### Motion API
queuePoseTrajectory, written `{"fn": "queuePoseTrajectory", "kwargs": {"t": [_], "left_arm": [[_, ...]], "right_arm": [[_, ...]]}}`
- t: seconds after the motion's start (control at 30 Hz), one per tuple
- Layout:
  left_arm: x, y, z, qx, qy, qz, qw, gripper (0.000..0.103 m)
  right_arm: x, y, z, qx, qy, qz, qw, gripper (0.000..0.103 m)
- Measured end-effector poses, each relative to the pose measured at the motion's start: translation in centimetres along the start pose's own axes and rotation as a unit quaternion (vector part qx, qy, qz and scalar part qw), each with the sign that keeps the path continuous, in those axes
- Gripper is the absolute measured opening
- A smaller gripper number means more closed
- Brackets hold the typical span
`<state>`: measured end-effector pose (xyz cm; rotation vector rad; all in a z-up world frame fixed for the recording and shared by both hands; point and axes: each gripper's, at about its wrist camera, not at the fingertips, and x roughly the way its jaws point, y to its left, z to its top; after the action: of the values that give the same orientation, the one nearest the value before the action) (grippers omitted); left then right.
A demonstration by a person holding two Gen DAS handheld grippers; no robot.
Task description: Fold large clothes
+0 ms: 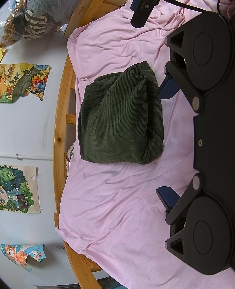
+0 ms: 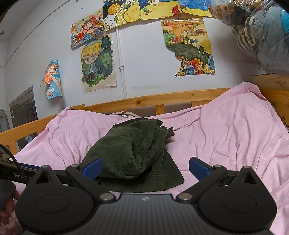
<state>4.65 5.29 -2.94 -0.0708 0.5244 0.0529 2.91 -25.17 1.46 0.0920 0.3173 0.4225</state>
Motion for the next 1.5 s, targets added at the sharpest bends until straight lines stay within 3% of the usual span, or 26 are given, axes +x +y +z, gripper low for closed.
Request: {"fn": "queuePoseTrajectory", "kwargs": {"t": [1.33,1.5], "left_arm": [[0.19,-0.03,-0.31,0.000,0.002,-0.004,1.0000,0.103],[0.35,0.25,-0.21,-0.005,0.006,0.009,0.9999,0.103]], "right_arm": [[0.03,-0.18,0.10,0.002,0.001,0.000,1.000,0.103],[0.02,-0.23,0.11,0.002,0.002,0.000,1.000,0.103]]}}
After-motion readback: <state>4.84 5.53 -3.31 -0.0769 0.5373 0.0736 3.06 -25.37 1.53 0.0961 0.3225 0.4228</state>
